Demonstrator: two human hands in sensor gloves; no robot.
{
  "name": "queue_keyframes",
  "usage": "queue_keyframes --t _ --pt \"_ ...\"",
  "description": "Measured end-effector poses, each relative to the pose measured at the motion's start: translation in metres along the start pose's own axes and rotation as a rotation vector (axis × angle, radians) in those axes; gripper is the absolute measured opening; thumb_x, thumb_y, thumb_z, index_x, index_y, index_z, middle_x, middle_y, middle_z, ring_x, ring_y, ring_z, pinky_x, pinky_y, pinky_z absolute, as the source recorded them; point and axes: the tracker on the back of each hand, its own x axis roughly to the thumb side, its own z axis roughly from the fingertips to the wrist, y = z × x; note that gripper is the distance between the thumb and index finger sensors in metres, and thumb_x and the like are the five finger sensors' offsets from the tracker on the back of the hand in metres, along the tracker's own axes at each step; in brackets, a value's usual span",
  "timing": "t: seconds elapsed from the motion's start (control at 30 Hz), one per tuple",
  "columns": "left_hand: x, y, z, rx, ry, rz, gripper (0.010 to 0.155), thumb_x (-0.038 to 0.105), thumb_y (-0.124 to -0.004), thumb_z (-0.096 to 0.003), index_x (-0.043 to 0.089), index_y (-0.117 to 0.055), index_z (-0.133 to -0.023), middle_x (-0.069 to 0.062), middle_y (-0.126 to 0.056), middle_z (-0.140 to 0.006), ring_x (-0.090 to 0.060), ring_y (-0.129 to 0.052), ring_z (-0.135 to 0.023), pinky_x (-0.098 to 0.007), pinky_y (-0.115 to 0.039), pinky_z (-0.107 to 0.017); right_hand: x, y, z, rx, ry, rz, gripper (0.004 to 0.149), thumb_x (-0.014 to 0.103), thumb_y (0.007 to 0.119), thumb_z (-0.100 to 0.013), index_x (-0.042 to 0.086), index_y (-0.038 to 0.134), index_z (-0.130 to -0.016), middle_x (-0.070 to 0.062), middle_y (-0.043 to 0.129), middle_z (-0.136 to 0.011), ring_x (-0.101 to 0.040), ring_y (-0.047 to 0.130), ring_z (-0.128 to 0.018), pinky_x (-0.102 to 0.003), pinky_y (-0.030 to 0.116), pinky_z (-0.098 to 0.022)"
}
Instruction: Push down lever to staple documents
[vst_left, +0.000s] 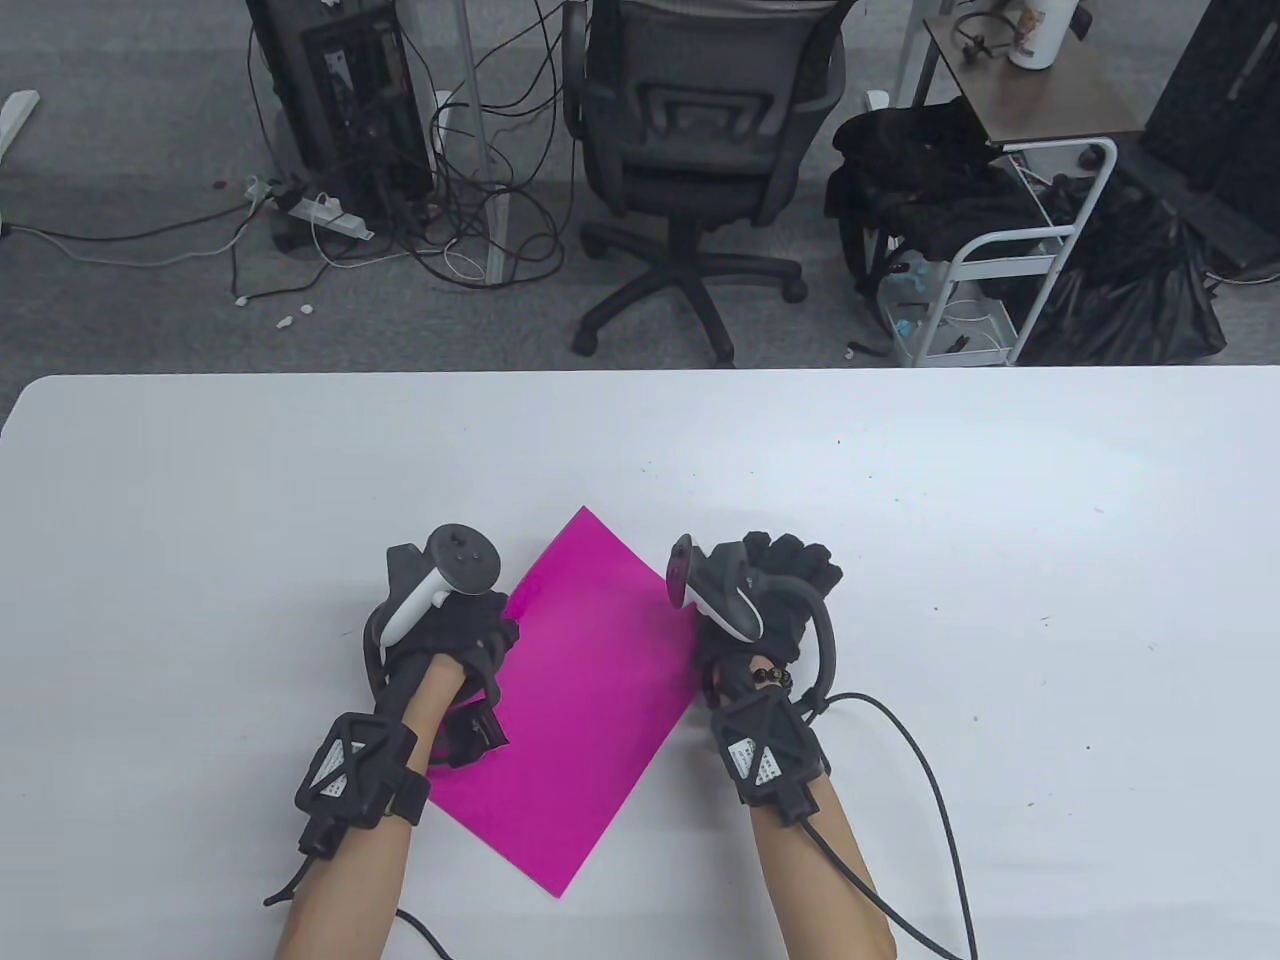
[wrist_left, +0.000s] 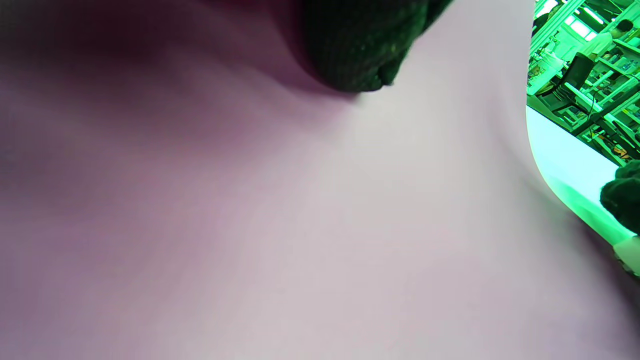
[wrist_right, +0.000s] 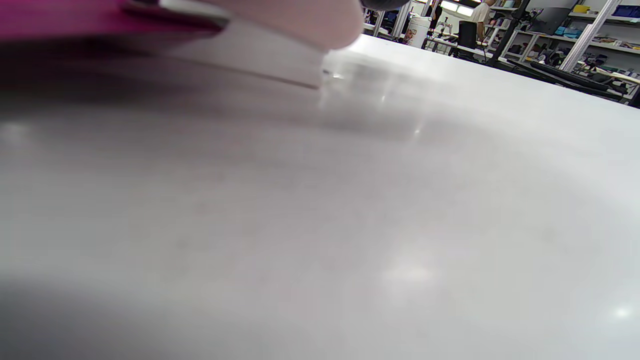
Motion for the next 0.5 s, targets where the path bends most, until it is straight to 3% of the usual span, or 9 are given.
queue_keyframes --t 0.5 --pt "-0.0002 -0.0001 0.0002 0.004 0.001 -0.004 0.042 0.022 -0.077 -0.0555 0.011 -0.084 -0.095 -0.012 -0.101 -0.081 -0.032 -0.103 -0.065 -0.062 -0.084 -0.056 0.0021 0.0008 -0.0021 -0.01 -0.008 -0.001 0.076 0.045 0.039 -0.056 -0.004 0.025 -0.112 -0.039 0.029 -0.112 -0.068 0.034 -0.099 -0.077 0.034 -0.07"
